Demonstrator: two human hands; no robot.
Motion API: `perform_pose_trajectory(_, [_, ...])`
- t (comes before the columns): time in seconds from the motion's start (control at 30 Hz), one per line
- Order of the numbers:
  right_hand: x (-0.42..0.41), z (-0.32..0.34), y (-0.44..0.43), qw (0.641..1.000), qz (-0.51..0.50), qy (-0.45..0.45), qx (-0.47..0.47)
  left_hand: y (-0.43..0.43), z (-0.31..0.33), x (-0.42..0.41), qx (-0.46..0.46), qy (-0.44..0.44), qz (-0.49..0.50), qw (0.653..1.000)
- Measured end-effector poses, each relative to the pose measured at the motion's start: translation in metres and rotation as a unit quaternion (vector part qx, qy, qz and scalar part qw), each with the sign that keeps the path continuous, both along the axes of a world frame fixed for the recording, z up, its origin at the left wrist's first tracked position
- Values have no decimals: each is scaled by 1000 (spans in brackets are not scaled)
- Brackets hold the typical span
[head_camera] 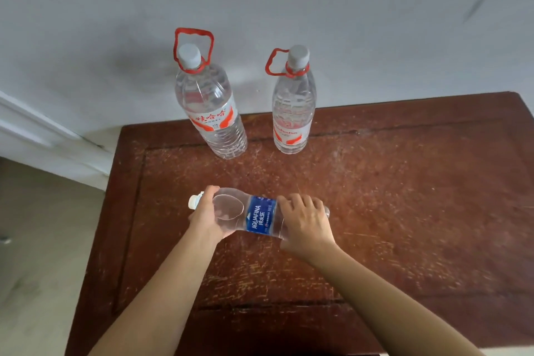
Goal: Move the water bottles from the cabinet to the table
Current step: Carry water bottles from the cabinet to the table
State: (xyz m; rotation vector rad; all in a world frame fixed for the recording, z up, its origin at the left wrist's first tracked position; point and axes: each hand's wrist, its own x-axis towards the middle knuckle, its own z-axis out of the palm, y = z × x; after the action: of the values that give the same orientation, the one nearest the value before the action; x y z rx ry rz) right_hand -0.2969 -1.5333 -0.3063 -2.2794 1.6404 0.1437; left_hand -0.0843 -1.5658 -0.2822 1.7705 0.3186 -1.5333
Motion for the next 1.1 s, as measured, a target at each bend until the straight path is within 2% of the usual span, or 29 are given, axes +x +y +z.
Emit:
perform_pose_trajectory(0.1, [-4,-2,4,999,-17,-31,-11,1,5,-4,-41,-45,-47,997])
perform_pose_trajectory(0.2, [-11,1,-1,997,-31,-64,-15,1,22,-10,-71,-185,-31,980])
perform_pose_trajectory(0.3, [-7,9,-17,993,-43,-110,-20,-10,50,-15,-191,-275,-30,942])
perform_pose_trajectory(0.4, [7,17,-40,979,-72,-189,-18,-19,84,-25,-333,-349,-67,874])
perform_pose_trajectory(0.47, [16,22,-53,963,-97,-250,15,-21,103,-33,-411,-414,-143,800])
perform_pose_trajectory(0.53, [20,25,-63,951,-109,-283,58,-23,111,-40,-455,-455,-227,731])
perform_pose_trajectory(0.6, [19,25,-68,951,-107,-276,87,-27,113,-45,-473,-459,-278,699])
perform_pose_trajectory(0.73, [8,24,-67,926,-129,-324,143,-37,110,-53,-493,-441,-323,677])
perform_pose_trajectory(0.8, [1,27,-66,911,-131,-348,179,-33,104,-58,-502,-470,-310,657])
perform_pose_trajectory(0.9, [-6,35,-63,910,-127,-348,185,-26,97,-56,-502,-502,-305,635])
perform_pose_trajectory(1.0, [-15,40,-58,912,-112,-350,182,-23,91,-54,-490,-491,-304,652])
perform_pose_trajectory(1.1, [-24,38,-52,928,-92,-324,161,-14,89,-63,-446,-491,-290,689])
